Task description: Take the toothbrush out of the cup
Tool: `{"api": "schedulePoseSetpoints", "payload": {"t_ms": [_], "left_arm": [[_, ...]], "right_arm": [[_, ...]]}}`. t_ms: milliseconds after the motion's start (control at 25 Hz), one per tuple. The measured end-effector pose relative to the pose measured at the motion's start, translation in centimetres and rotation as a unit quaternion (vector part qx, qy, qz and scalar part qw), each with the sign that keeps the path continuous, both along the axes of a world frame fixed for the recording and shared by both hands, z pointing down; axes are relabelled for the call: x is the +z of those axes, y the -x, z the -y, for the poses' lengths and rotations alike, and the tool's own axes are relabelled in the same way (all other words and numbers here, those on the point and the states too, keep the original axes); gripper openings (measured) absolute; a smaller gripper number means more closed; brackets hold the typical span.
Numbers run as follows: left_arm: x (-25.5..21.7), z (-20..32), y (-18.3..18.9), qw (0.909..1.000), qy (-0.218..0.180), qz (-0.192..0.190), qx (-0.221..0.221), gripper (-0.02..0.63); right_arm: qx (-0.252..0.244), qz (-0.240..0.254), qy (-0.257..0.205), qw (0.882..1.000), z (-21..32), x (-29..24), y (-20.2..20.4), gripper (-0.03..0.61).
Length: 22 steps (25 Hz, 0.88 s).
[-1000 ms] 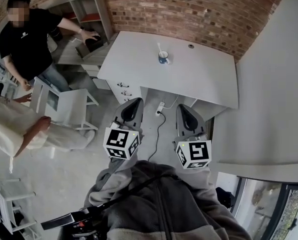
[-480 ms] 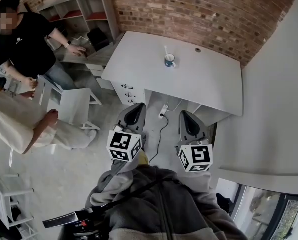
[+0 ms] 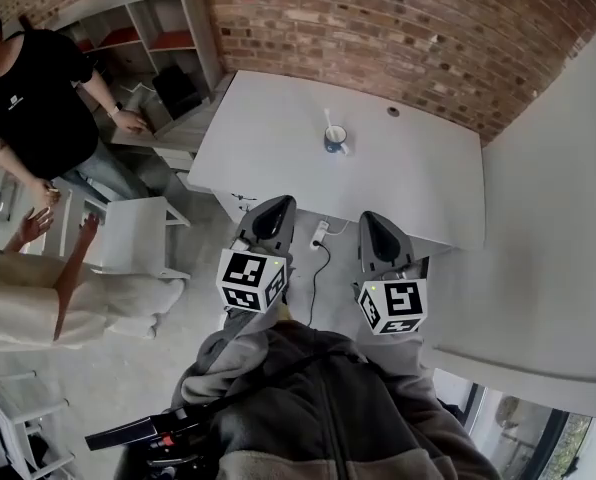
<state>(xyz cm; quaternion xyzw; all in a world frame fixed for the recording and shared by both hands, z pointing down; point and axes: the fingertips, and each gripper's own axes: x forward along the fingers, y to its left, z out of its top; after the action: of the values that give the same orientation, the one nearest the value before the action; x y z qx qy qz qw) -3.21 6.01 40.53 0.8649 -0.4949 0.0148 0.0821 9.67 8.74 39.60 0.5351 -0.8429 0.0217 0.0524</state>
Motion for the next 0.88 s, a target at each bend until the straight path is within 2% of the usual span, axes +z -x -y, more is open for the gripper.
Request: {"api": "schedulePoseSetpoints", "payload": {"t_ms": [400, 880], "left_arm": [[0.8, 11.5, 2.3, 0.9995, 0.029, 0.003, 0.012, 0.003], [3.8, 18.9, 4.3, 0.9966, 0.069, 0.004, 0.045, 0.003]], "right_arm": [[0.009, -0.002, 0.014, 1.000, 11.1, -0.2, 2.9, 0.000], [0.042, -0.012, 0.059, 0.997, 18.1, 2.8, 4.2, 0.000]]}}
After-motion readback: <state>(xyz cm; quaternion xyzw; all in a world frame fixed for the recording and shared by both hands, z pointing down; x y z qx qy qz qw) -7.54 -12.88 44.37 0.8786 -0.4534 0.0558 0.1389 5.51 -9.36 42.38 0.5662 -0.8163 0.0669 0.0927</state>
